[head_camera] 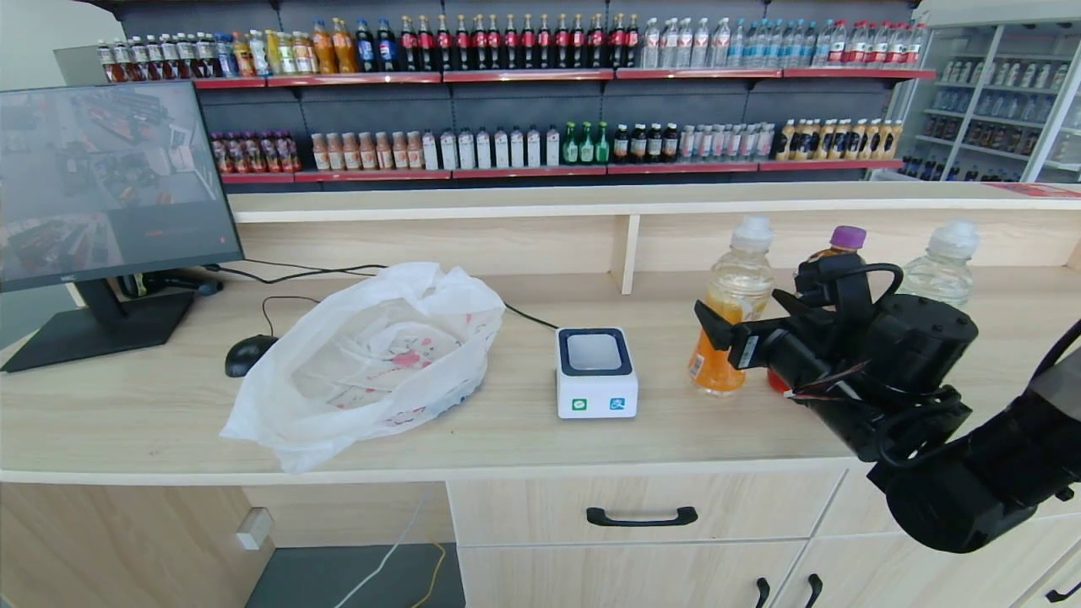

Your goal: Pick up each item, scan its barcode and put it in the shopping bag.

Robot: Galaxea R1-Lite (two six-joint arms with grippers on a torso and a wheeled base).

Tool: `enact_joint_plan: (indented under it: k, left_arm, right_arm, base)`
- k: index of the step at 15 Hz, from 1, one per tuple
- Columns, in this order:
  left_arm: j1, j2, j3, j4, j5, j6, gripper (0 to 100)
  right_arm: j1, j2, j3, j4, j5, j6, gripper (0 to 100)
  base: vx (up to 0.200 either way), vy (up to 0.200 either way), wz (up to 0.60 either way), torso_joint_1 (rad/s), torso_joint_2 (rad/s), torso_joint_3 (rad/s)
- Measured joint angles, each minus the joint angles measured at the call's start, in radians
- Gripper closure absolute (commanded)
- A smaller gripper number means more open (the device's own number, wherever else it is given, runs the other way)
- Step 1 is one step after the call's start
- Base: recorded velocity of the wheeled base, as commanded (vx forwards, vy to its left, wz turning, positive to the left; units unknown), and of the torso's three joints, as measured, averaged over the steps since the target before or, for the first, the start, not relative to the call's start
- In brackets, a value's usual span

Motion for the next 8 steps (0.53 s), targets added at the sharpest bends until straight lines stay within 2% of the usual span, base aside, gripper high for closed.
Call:
enact_joint_plan:
  k: [8]
  left_arm:
    - [0.0,0.0,0.0,0.0,0.0,0.0,0]
  right_arm:
    - [-0.026,0.074,-0.059,-0.006,0.002,0.0,0]
  base:
    - [0.0,0.0,0.0,0.0,0.0,0.0]
